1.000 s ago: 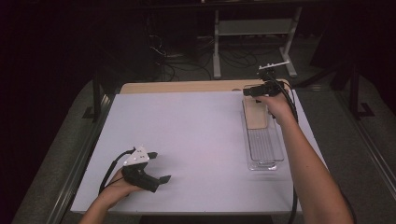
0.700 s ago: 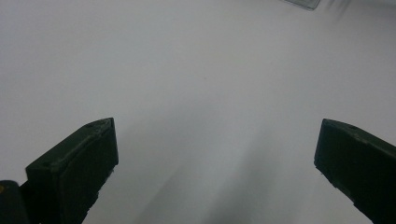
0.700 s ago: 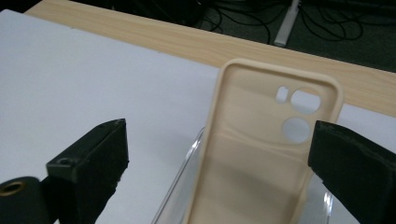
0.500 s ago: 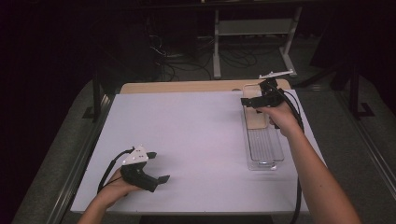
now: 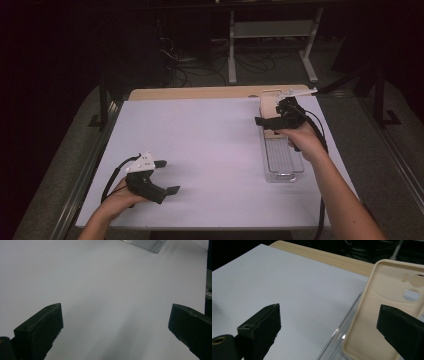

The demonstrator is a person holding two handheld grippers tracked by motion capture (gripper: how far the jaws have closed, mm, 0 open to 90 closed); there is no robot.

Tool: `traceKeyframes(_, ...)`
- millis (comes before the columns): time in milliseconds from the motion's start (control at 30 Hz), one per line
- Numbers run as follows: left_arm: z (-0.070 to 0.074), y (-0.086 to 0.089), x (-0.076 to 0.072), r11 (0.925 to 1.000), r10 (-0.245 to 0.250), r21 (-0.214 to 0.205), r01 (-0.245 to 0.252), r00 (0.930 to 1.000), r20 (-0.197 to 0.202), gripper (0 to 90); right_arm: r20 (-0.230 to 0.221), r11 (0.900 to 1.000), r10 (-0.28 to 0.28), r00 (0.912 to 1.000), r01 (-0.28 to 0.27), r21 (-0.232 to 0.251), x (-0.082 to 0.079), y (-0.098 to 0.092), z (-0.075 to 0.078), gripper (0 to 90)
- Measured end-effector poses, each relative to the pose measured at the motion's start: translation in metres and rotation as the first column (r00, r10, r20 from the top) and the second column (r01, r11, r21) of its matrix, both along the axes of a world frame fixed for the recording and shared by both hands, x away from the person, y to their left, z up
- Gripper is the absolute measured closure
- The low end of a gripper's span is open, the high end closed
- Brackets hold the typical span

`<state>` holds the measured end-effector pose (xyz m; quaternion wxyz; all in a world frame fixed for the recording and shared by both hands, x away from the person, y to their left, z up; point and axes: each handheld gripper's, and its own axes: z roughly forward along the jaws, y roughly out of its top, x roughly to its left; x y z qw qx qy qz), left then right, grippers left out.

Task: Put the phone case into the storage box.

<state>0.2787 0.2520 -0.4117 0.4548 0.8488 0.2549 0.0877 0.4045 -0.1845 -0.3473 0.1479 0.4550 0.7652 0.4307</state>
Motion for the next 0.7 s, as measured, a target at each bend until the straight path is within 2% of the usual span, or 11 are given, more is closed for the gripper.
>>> traceKeyframes(167,0.001,0.002,0.002,0.9998,-0.009,0.019,0.009,1.0000,0.002,0.0,0.005,0.9996,0.019,0.9998,-0.019,0.019,-0.013,-0.001,-0.005,4.9)
traceKeyframes(567,0.005,0.001,0.003,0.9999,-0.001,0.010,0.001,1.0000,-0.004,0.0,0.028,0.9961,0.078,0.9966,-0.079,0.041,-0.045,-0.002,-0.015,4.9)
traceKeyframes(700,0.005,0.000,0.004,0.9996,-0.011,0.026,0.011,0.9999,-0.001,0.0,0.036,0.9935,0.097,0.9946,-0.099,0.056,-0.056,-0.004,-0.019,4.9)
